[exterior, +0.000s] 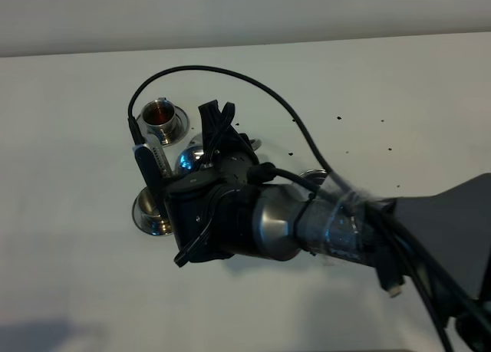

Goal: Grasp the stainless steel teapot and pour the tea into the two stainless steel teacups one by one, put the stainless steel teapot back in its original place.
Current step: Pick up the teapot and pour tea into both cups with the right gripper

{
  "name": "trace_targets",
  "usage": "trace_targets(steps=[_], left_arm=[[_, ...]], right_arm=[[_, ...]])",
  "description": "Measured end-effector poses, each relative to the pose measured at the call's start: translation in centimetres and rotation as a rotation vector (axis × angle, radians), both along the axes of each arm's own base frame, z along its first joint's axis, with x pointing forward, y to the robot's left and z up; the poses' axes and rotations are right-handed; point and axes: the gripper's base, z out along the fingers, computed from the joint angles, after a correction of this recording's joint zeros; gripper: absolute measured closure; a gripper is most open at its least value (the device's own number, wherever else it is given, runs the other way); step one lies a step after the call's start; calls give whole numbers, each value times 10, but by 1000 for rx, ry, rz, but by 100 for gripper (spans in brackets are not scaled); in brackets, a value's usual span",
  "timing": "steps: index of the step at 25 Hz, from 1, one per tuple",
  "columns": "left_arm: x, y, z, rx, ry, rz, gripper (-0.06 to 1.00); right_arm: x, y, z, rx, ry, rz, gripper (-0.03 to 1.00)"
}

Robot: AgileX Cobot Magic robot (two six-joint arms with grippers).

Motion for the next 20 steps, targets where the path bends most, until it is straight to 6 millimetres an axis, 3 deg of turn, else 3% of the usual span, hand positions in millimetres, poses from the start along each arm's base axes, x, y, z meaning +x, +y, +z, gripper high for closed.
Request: trace_targets(steps=[5, 20], left_arm=[[0, 0, 0, 0, 0, 0, 56], [0, 0, 0, 0, 0, 0, 56]], right_arm=[[2, 0, -13, -47, -4, 3, 79], [0, 7, -6, -149, -103, 112, 79]])
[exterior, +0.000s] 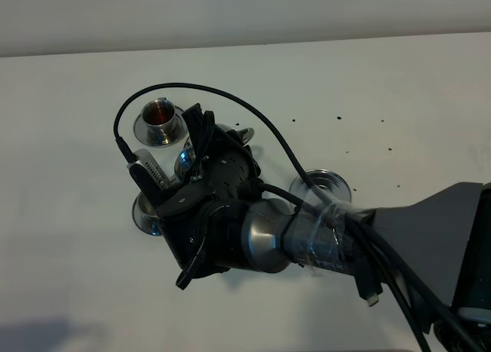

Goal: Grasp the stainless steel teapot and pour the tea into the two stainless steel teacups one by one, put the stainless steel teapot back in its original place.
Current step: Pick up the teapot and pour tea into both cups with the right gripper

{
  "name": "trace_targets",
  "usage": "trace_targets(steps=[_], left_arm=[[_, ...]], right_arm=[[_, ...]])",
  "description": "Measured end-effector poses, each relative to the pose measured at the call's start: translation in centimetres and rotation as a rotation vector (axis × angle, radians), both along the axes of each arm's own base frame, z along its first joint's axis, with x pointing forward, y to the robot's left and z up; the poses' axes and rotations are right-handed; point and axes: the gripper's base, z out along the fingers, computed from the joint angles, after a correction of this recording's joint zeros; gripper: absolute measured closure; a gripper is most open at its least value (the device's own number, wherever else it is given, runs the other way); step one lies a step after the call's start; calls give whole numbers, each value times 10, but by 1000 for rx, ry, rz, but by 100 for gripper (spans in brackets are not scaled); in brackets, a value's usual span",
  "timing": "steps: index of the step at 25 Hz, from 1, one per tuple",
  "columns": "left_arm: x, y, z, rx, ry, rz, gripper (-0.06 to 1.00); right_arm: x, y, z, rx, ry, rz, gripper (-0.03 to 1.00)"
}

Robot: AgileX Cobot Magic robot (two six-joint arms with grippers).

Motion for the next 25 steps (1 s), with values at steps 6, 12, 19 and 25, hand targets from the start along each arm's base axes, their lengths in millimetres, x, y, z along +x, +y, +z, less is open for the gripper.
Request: trace_targets(steps=[6, 12, 19, 25], left_arm=[[0, 0, 0, 0, 0, 0, 56], [0, 0, 0, 1, 0, -1, 56], [0, 0, 0, 1, 0, -1, 56], [0, 0, 0, 1, 0, -1, 56]], right_arm=[[-3, 1, -7, -57, 2, 14, 79], [-6, 5, -5, -78, -24, 49, 79], [-3, 7, -1, -105, -72, 84, 79], [-2, 8, 1, -141, -96, 117, 79]])
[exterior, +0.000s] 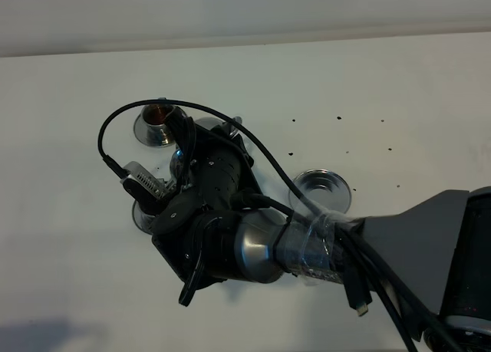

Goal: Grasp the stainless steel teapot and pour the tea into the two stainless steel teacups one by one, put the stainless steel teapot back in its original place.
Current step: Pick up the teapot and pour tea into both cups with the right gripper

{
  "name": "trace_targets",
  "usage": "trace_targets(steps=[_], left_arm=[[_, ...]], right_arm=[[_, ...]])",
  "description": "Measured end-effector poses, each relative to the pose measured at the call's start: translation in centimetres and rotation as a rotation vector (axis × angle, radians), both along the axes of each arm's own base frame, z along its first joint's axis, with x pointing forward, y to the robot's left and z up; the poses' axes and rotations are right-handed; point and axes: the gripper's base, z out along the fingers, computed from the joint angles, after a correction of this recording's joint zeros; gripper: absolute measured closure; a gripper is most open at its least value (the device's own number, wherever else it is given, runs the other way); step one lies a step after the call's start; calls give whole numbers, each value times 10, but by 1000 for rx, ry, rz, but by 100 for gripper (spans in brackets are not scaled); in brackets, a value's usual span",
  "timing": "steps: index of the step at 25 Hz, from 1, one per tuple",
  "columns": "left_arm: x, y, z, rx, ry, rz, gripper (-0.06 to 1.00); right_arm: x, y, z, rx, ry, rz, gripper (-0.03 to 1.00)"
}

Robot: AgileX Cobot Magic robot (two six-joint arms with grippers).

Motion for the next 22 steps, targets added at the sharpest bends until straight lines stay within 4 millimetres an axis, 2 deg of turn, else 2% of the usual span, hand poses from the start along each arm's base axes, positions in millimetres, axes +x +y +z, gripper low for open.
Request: trace_targets(steps=[22], left_arm=[[0, 0, 0, -1, 0, 1, 56]], right_arm=[[3, 3, 6, -55, -69, 64, 79]])
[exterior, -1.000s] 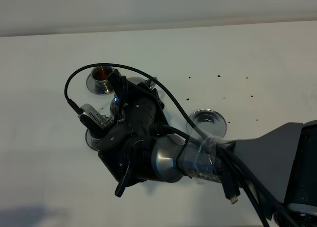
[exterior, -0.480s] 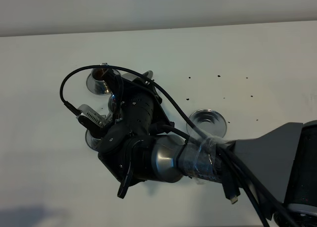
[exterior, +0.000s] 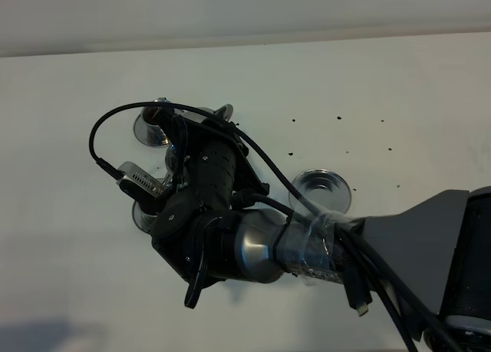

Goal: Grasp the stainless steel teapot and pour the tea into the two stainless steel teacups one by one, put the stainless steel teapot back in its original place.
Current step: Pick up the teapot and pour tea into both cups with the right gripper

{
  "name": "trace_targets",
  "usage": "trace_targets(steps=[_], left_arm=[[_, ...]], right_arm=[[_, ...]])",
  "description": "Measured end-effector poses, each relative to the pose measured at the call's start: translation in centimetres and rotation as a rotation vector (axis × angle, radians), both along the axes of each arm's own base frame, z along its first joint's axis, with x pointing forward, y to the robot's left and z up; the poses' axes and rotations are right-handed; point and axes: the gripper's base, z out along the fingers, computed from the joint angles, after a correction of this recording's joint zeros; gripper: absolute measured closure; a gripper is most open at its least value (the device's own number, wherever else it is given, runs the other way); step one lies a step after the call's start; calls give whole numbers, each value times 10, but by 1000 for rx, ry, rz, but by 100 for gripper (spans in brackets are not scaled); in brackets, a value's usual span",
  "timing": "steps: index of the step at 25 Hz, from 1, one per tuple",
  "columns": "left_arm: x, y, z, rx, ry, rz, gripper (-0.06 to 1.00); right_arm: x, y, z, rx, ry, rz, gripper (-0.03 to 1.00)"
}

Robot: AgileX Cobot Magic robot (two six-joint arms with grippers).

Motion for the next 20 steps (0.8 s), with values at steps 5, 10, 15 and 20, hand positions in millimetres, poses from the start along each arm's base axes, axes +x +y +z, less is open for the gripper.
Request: trace_targets(steps=[5, 10, 15, 20], left_arm=[[0, 0, 0, 0, 0, 0, 56], [0, 0, 0, 0, 0, 0, 56], [0, 0, 0, 0, 0, 0, 56], [0, 0, 0, 0, 0, 0, 56]], right_arm=[[0, 0, 0, -15, -3, 8, 79], [0, 0, 1, -26, -11, 16, 79], [1, 1, 3, -36, -31, 28, 79], [1, 1, 3, -40, -38, 33, 79]])
